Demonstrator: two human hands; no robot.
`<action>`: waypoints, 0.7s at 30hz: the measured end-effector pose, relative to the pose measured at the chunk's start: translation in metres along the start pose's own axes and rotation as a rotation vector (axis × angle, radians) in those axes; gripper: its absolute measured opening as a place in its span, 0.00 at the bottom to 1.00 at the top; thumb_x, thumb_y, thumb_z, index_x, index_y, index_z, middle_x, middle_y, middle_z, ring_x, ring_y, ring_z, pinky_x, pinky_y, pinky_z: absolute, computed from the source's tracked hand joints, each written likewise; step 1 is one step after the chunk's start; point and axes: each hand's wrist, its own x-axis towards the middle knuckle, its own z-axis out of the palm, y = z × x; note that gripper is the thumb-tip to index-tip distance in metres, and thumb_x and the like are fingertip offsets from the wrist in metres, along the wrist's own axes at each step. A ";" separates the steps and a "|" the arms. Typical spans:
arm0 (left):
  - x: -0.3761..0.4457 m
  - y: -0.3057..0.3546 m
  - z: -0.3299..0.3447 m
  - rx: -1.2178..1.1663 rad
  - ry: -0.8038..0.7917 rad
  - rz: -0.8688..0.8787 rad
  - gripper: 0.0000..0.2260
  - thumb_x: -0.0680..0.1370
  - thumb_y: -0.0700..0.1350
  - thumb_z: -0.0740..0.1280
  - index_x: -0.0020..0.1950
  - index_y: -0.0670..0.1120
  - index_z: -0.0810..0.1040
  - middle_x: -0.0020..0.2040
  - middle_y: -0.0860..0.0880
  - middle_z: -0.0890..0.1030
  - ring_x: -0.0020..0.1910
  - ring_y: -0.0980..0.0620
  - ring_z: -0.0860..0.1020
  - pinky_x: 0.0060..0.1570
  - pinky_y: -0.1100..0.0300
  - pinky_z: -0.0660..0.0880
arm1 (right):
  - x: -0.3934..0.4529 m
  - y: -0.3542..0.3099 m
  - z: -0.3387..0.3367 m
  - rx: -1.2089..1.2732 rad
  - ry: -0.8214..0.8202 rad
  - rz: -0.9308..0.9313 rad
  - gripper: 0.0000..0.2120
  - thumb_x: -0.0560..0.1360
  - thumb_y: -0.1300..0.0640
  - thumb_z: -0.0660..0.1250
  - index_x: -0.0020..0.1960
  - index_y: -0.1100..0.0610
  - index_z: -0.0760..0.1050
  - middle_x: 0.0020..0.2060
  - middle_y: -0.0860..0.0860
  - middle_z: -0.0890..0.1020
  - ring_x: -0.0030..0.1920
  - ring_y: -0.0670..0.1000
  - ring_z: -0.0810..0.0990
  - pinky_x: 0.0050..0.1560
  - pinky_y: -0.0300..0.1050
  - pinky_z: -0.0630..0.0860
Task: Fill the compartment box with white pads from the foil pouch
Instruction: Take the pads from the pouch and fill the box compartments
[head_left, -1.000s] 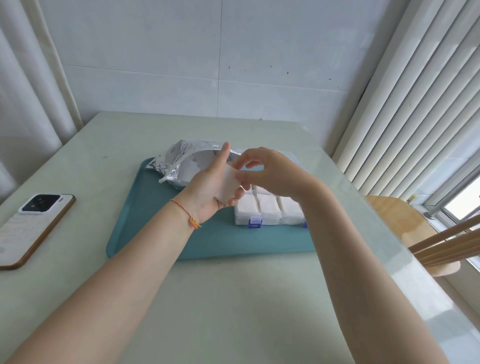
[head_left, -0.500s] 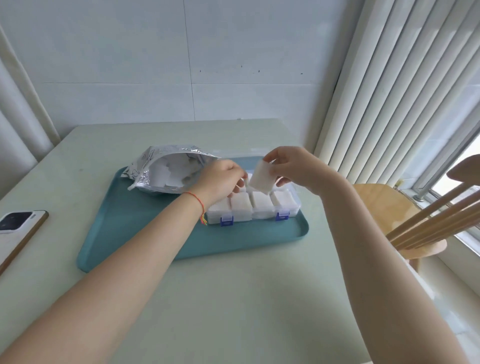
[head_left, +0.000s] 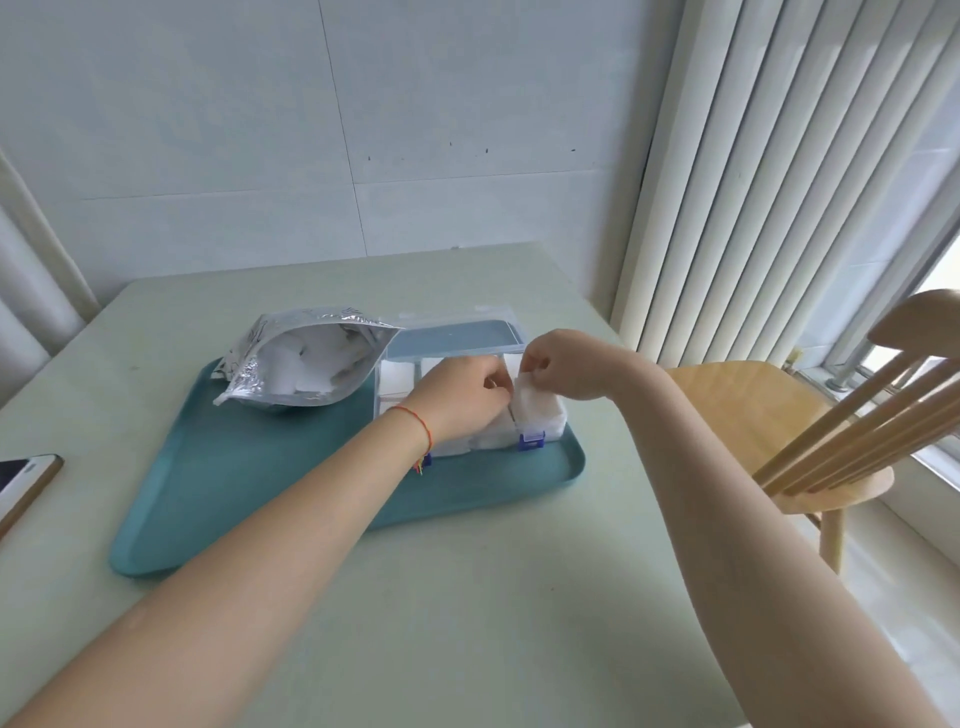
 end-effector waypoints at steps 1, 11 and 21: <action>-0.001 0.000 0.001 0.019 0.003 0.007 0.10 0.78 0.42 0.61 0.53 0.49 0.81 0.47 0.52 0.80 0.48 0.50 0.76 0.46 0.59 0.70 | 0.000 -0.001 0.001 -0.023 -0.007 -0.002 0.13 0.79 0.58 0.60 0.59 0.57 0.79 0.55 0.51 0.80 0.54 0.53 0.76 0.54 0.44 0.72; -0.003 0.001 0.012 0.288 -0.166 0.108 0.16 0.83 0.52 0.54 0.64 0.59 0.78 0.50 0.48 0.70 0.56 0.45 0.72 0.55 0.55 0.69 | 0.009 -0.007 0.011 -0.289 0.114 0.024 0.06 0.73 0.66 0.61 0.45 0.62 0.77 0.44 0.55 0.80 0.47 0.57 0.77 0.40 0.44 0.68; -0.001 -0.002 0.016 0.316 -0.145 0.151 0.17 0.83 0.52 0.53 0.65 0.57 0.77 0.55 0.45 0.72 0.61 0.44 0.70 0.58 0.55 0.67 | 0.014 -0.009 0.017 -0.411 0.188 0.058 0.11 0.74 0.63 0.65 0.55 0.54 0.79 0.52 0.53 0.73 0.47 0.53 0.70 0.50 0.45 0.67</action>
